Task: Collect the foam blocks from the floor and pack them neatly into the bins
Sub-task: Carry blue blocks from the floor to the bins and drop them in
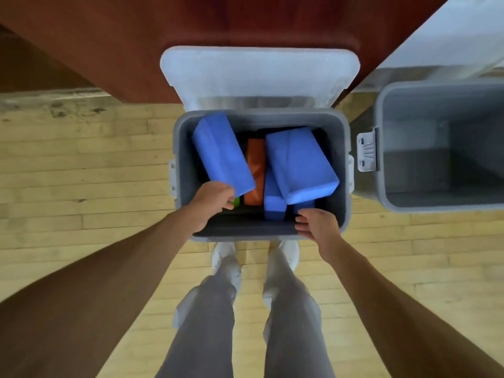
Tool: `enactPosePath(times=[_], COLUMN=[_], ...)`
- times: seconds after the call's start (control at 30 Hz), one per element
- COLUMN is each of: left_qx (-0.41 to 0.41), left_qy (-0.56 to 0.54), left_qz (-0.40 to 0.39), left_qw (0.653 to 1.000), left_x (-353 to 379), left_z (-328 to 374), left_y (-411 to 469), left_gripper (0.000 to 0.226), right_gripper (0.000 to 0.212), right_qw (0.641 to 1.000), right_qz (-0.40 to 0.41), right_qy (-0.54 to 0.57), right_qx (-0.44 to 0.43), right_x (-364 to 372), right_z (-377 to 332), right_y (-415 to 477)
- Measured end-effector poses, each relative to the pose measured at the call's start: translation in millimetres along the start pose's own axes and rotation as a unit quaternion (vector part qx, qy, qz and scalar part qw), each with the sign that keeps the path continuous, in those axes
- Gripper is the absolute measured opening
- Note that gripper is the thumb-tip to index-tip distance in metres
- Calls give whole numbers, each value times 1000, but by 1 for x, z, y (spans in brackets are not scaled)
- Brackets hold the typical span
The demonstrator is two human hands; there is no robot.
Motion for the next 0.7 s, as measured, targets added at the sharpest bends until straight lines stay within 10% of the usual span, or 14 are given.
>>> enactPosePath(times=[0.23, 0.37, 0.7], left_qx=[92, 118, 28], left_qy=[93, 133, -135], left_qz=[-20, 5, 91], left_qw=[991, 984, 986], left_x=[-61, -94, -99], left_z=[-19, -54, -241], left_y=[-168, -256, -376], left_gripper=[12, 13, 15], right_gripper=[25, 19, 25], right_qw=[969, 867, 715], right_qz=[-101, -155, -310], right_qy=[-190, -415, -558], right_qx=[-119, -230, -285], right_x=[-6, 1, -29], right_z=[-76, -104, -74], right_y=[-154, -243, -355])
Point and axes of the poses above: each hand's wrist, its own y-axis towards the middle knuckle, its own x-axis out of the palm, z = x × y, the point moved 3 cm from there along y, towards the middle knuckle, and after that the axes turned 13 degrees about -x, right-handed, at the moved point
